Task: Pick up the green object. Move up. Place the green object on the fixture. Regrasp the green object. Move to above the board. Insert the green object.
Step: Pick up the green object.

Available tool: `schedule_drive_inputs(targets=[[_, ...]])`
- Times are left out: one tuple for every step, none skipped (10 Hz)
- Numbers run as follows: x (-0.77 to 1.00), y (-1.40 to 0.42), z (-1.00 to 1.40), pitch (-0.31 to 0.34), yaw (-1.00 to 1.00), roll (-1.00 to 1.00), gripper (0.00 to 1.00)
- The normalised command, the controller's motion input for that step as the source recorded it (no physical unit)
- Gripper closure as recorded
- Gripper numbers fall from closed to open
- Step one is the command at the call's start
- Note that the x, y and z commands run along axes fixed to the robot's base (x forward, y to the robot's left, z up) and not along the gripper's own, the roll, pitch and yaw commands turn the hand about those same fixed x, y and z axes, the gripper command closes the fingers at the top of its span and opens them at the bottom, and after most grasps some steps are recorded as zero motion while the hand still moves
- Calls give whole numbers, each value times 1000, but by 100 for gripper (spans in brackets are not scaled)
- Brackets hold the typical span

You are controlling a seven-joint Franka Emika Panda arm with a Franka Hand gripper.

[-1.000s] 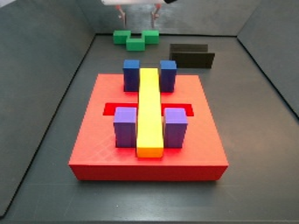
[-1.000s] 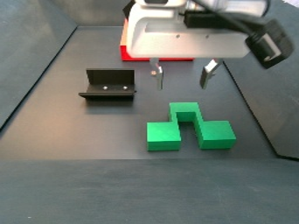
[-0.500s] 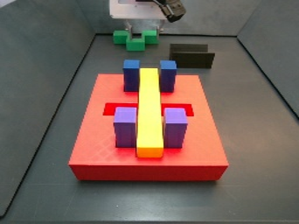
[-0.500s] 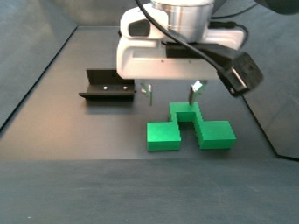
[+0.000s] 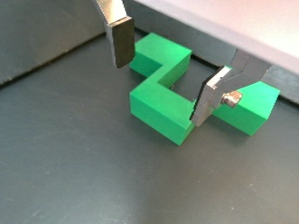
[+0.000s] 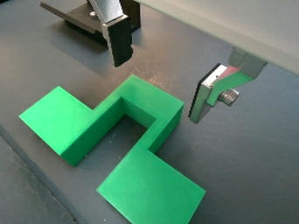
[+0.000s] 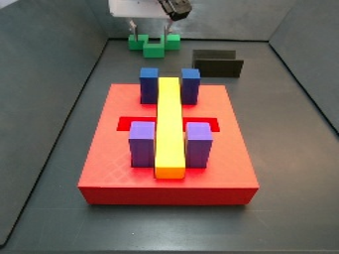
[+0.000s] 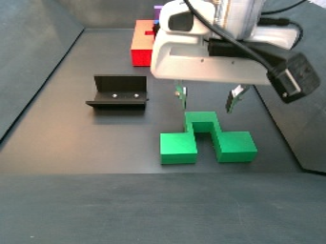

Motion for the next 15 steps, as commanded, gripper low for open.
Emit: schedule_drive_inputs(targets=[[0, 320, -266, -71, 114, -19, 0], [34, 429, -49, -73, 200, -169, 0], [0, 117, -14, -6, 51, -77, 0], [0, 0, -111, -34, 6, -34, 0], [206, -106, -66, -23, 0, 0, 0], [380, -80, -114, -29, 0, 0, 0], [291, -29, -157, -34, 0, 0, 0], [91, 0, -209, 0, 3, 0, 0], [0, 0, -306, -14, 0, 11, 0], [-86, -89, -237, -4, 0, 4, 0], [0, -206, -91, 0, 40, 29, 0], [14, -240, -143, 0, 51, 67, 0], [0, 0, -43, 0, 11, 0, 0], [0, 106, 0, 0, 0, 0, 0], [0, 191, -126, 0, 0, 0, 0]])
